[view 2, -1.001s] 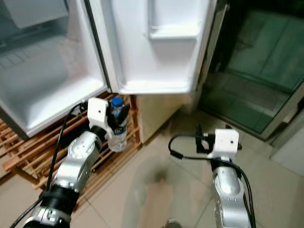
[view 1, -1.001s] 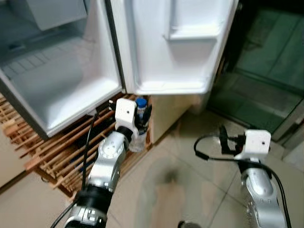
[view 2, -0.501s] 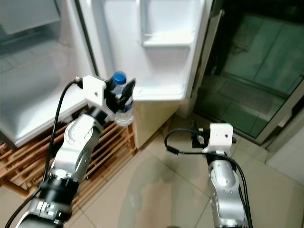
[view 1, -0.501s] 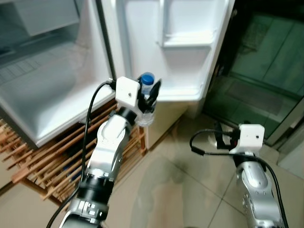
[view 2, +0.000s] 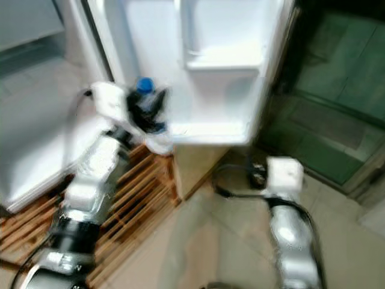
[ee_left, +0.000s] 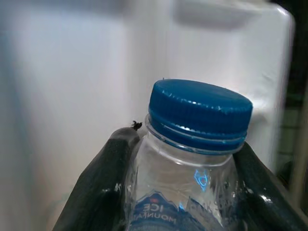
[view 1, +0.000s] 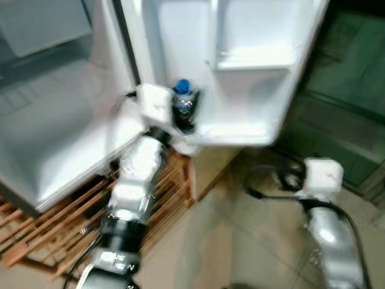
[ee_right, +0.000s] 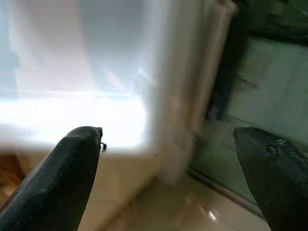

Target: Restocking fridge

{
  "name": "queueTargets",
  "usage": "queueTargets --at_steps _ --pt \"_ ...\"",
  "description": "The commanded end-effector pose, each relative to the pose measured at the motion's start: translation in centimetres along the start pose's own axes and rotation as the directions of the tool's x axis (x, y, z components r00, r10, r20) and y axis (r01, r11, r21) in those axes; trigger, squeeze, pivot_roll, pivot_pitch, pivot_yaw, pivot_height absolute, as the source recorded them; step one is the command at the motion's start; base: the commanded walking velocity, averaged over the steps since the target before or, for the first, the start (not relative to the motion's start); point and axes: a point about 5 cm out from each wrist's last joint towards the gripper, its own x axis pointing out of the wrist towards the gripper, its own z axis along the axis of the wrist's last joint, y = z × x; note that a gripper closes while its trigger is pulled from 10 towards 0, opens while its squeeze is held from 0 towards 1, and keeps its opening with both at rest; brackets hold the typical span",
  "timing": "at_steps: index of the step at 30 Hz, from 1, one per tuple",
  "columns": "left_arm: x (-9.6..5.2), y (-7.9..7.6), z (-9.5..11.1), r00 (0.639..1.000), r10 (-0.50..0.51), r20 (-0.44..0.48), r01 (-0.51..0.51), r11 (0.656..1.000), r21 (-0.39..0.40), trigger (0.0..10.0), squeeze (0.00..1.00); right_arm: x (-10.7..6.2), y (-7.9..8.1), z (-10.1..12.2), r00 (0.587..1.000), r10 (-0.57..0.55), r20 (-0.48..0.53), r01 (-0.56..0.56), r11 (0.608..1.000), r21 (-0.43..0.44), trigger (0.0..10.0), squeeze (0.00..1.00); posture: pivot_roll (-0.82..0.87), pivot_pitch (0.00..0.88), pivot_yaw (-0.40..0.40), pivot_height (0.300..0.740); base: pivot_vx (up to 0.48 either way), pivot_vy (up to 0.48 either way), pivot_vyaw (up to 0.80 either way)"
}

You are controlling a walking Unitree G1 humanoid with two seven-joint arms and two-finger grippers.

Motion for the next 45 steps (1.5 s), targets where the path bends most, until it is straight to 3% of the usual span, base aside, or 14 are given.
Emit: queueTargets --at_steps 1,5,9,13,20,24,25,26,31,35,37,45 --pt "-0.1 1.5 1.5 0.999 0.041 0.012 -0.041 0.998 0.05 10.0 0.0 0.2 1.0 0.7 0.999 0.035 0.032 -0.035 0.999 0.014 10.0 0.0 -0.1 0.0 0.048 0.74 0.0 0.0 0.0" --pt "0.9 2.3 3.3 1.0 -0.004 0.025 0.002 0.999 0.053 10.0 0.0 0.5 1.1 1.0 0.998 0.049 0.043 -0.05 0.999 0.02 10.0 0.0 -0.11 0.0 0.049 0.74 0.0 0.0 0.0" --pt "2.8 2.4 4.4 0.999 -0.033 0.034 0.033 0.999 -0.006 10.0 0.0 0.3 1.4 1.3 0.997 0.061 0.054 -0.063 0.998 0.031 10.0 0.0 -0.11 0.0 0.046 0.74 0.0 0.0 0.0" --pt "4.8 0.9 4.6 0.992 -0.115 0.041 0.119 0.989 -0.089 10.0 0.0 0.2 1.8 1.4 0.995 0.079 0.056 -0.081 0.996 0.036 10.0 0.0 -0.11 0.0 0.05 0.74 0.0 0.0 0.0" --pt "7.8 -2.1 5.0 0.977 -0.197 0.083 0.207 0.968 -0.141 10.0 0.0 0.1 1.9 1.8 0.994 0.087 0.069 -0.09 0.995 0.04 10.0 0.0 -0.14 0.0 0.059 0.74 0.0 0.0 0.0" --pt "8.9 -2.7 5.2 0.976 -0.185 0.114 0.196 0.975 -0.102 10.0 0.0 -0.2 2.0 1.8 0.994 0.089 0.067 -0.092 0.995 0.041 10.0 0.0 -0.15 0.0 0.066 0.74 0.0 0.0 0.0" --pt "9.5 -2.9 5.0 0.979 -0.166 0.115 0.171 0.985 -0.035 10.0 0.0 -0.5 2.2 2.0 0.992 0.102 0.076 -0.106 0.993 0.051 10.0 0.0 -0.16 0.0 0.082 0.74 0.0 0.0 0.0" --pt "9.5 -2.9 5.0 0.979 -0.166 0.115 0.171 0.985 -0.035 10.0 0.0 -0.5 2.2 2.0 0.992 0.102 0.076 -0.106 0.993 0.051 10.0 0.0 -0.16 0.0 0.082 0.74 0.0 0.0 0.0" --pt "10.3 -2.0 4.1 0.991 -0.1 0.086 0.1 0.995 -0.003 10.0 0.0 -1.3 2.4 2.2 0.99 0.111 0.081 -0.116 0.992 0.057 10.0 0.0 -0.18 0.0 0.105 0.74 0.0 0.0 0.0" --pt "10.4 -1.1 3.7 0.996 -0.052 0.077 0.053 0.999 -0.003 10.0 0.0 -1.9 2.3 2.0 0.992 0.102 0.07 -0.106 0.993 0.058 10.0 0.0 -0.2 0.0 0.118 0.74 0.0 0.0 0.0" --pt "10.3 -0.7 3.3 0.997 -0.031 0.072 0.027 0.998 0.054 10.0 0.0 -2.3 2.4 1.9 0.993 0.098 0.062 -0.101 0.993 0.057 10.0 0.0 -0.21 0.0 0.126 0.74 0.0 0.0 0.0" --pt "9.7 -0.3 2.2 0.998 -0.008 0.06 -0.001 0.987 0.162 10.0 0.0 -3.2 2.5 1.5 0.996 0.082 0.042 -0.085 0.994 0.065 10.0 0.0 -0.21 0.0 0.143 0.74 0.0 0.0 0.0"
